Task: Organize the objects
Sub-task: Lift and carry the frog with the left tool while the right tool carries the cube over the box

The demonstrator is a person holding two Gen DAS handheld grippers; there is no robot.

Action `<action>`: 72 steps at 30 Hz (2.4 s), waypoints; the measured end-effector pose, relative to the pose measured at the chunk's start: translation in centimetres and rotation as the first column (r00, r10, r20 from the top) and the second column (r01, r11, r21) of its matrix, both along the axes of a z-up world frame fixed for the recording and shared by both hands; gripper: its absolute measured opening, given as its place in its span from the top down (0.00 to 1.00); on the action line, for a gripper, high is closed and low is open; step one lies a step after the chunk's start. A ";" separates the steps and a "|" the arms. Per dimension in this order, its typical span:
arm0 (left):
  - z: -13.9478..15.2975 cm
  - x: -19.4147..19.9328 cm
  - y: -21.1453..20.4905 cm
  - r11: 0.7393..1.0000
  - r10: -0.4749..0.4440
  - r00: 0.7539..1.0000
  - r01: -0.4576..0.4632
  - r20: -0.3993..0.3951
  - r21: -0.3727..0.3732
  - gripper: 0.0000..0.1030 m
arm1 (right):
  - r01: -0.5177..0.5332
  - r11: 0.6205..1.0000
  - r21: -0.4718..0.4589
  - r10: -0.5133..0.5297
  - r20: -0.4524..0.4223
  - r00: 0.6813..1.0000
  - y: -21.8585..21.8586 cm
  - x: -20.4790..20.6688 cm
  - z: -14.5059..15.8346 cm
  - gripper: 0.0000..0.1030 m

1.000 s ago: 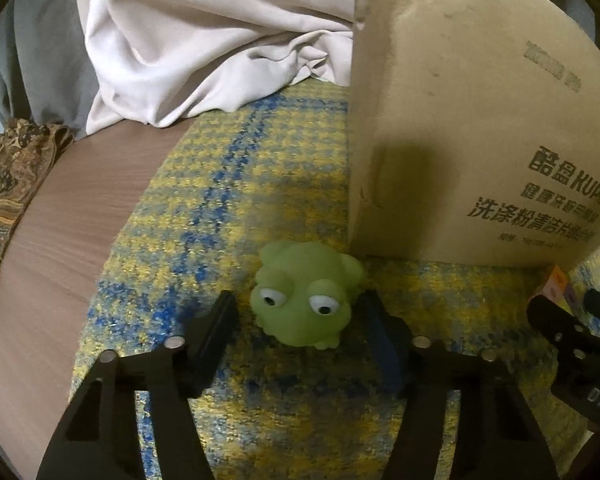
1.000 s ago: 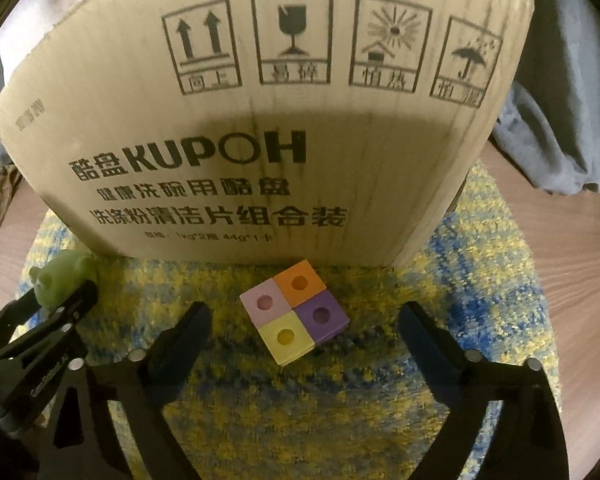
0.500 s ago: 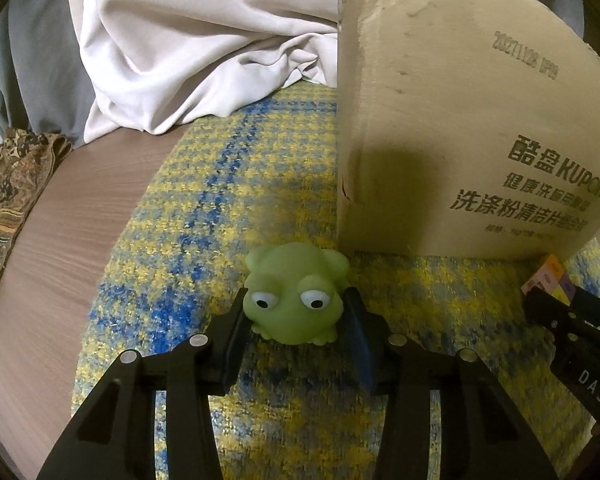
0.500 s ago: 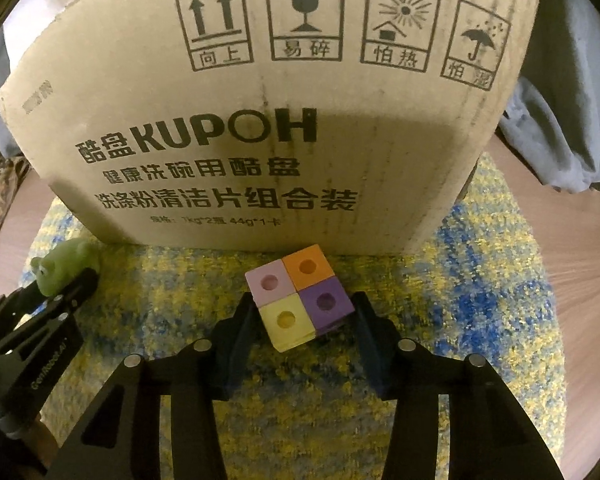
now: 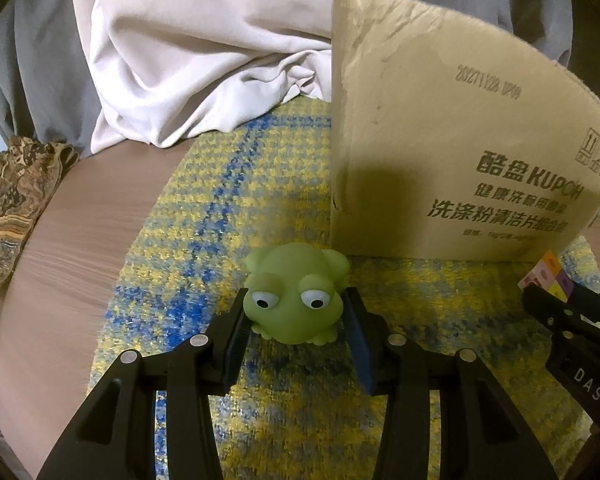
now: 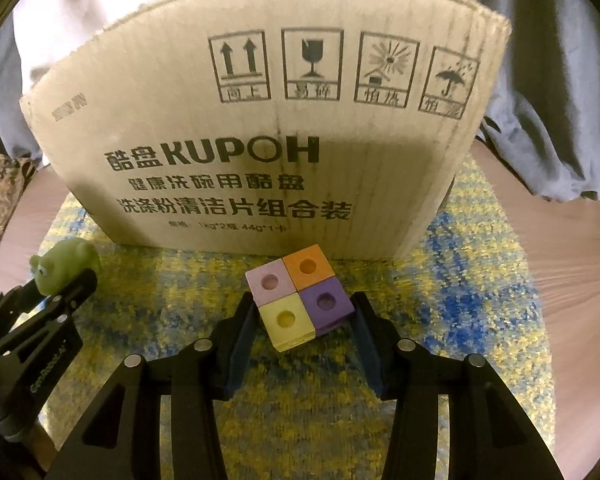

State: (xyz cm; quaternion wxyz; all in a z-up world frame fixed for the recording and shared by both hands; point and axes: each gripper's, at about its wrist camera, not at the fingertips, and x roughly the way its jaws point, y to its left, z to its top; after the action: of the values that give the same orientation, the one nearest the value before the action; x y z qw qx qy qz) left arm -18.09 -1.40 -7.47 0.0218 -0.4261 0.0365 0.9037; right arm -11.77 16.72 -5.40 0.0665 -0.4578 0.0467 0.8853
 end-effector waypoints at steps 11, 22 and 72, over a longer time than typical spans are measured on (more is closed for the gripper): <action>2.0 0.9 0.5 1.000 -0.007 0.999 0.007 -0.034 0.002 0.57 | 0.004 1.000 0.003 -0.004 -0.045 0.999 1.2 1.3 2.2 0.55; 4.8 2.5 1.1 1.000 -0.024 0.996 0.024 -0.082 0.003 0.57 | 0.000 1.000 0.007 0.000 -0.096 0.995 0.9 2.6 5.3 0.55; 15.7 2.8 4.7 0.992 -0.117 0.958 0.127 -0.262 0.025 0.57 | 0.029 0.999 0.040 -0.015 -0.313 0.949 2.3 1.9 14.3 0.55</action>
State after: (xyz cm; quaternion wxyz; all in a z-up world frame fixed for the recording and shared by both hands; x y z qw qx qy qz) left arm -15.30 3.27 8.26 0.0813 -0.3003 0.0466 0.9492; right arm -9.91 18.97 8.91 0.0783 -0.3096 0.0425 0.9467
